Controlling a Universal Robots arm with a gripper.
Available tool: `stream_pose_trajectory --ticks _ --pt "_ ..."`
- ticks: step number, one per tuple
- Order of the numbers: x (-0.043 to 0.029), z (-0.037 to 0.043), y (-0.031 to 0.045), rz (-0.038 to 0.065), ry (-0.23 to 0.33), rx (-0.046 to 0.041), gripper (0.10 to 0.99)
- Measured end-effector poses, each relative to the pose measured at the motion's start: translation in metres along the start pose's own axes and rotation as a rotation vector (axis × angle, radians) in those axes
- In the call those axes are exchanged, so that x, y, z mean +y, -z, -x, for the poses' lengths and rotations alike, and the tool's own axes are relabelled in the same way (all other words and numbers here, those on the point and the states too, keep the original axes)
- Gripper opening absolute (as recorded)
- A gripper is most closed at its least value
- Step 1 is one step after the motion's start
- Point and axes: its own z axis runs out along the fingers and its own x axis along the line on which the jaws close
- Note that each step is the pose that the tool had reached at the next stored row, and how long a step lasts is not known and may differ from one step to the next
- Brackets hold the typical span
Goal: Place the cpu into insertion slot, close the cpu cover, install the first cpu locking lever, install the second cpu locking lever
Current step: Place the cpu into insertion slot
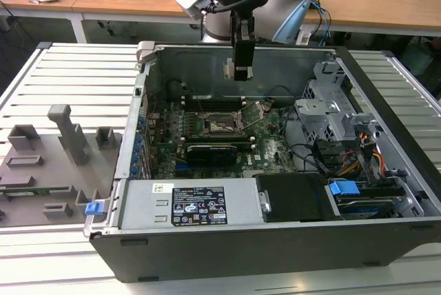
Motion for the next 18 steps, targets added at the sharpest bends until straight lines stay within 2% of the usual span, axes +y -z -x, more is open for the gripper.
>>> stream_pose_trajectory --ticks 5,11,18 --pt "-0.0003 0.0000 -0.0003 0.001 -0.070 -0.0060 0.529" --pt "-0.0082 0.0007 -0.0057 0.004 -0.071 -0.0058 0.529" --pt "-0.0088 0.0008 -0.0099 0.005 -0.071 -0.0098 0.529"
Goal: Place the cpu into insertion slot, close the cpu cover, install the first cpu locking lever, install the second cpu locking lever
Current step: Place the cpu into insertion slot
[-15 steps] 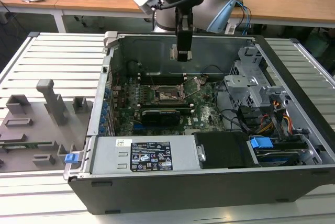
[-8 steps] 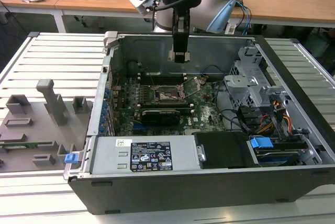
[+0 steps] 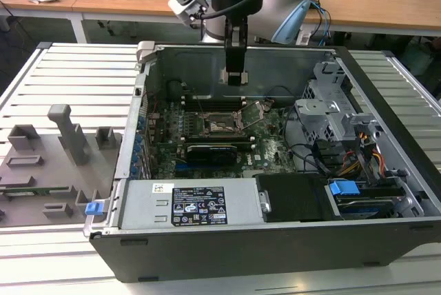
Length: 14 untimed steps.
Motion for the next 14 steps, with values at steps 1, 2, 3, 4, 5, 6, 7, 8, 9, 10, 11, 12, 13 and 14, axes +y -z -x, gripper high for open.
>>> stream_pose_trajectory --ticks 1,2,3,4,5,6,7,8,9,10,11,12,13,14 --pt "-0.0001 0.0000 -0.0005 0.001 0.000 0.0001 0.529" --pt "-0.0001 0.0000 -0.0008 0.001 0.000 0.0002 0.529" --pt "-0.0001 0.0000 -0.0010 0.001 0.000 -0.0001 0.529" --pt "-0.0001 0.0000 -0.0011 0.001 0.000 -0.0001 0.529" --pt "-0.0002 0.0000 -0.0015 0.001 0.000 0.0000 0.529" --pt "-0.0002 0.0000 -0.0017 0.001 0.000 0.0001 0.529" --pt "-0.0002 0.0000 -0.0019 0.001 0.000 0.0001 0.529" --pt "-0.0003 0.0000 -0.0021 0.001 0.000 0.0001 0.529" --pt "-0.0003 0.0000 -0.0022 0.001 0.000 0.0001 0.529" --pt "-0.0003 0.0000 -0.0023 0.001 0.000 0.0001 0.529" --pt "-0.0003 0.0000 -0.0025 0.001 0.000 0.0002 0.529" --pt "-0.0003 0.0000 -0.0027 0.001 0.000 0.0002 0.529" --pt "-0.0003 0.0001 -0.0028 0.001 0.000 0.0002 0.529" --pt "-0.0003 0.0001 -0.0030 0.001 0.000 0.0001 0.529"
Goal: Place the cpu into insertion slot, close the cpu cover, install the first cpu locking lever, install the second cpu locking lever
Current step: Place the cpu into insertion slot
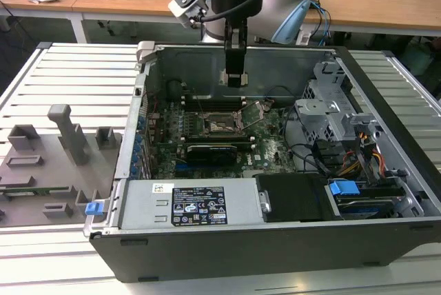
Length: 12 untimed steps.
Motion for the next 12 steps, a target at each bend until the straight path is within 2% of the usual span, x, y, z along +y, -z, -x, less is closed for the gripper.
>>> stream_pose_trajectory --ticks 12 --pt "-0.0004 0.0001 -0.0032 0.000 0.000 0.0000 0.529"
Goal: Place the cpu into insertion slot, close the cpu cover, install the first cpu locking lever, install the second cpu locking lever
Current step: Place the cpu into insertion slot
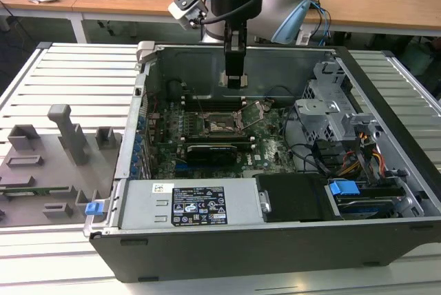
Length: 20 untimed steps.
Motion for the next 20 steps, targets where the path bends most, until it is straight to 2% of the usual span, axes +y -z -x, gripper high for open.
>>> stream_pose_trajectory --ticks 20 --pt "-0.0007 0.0001 -0.0059 0.000 0.000 0.0001 0.529"
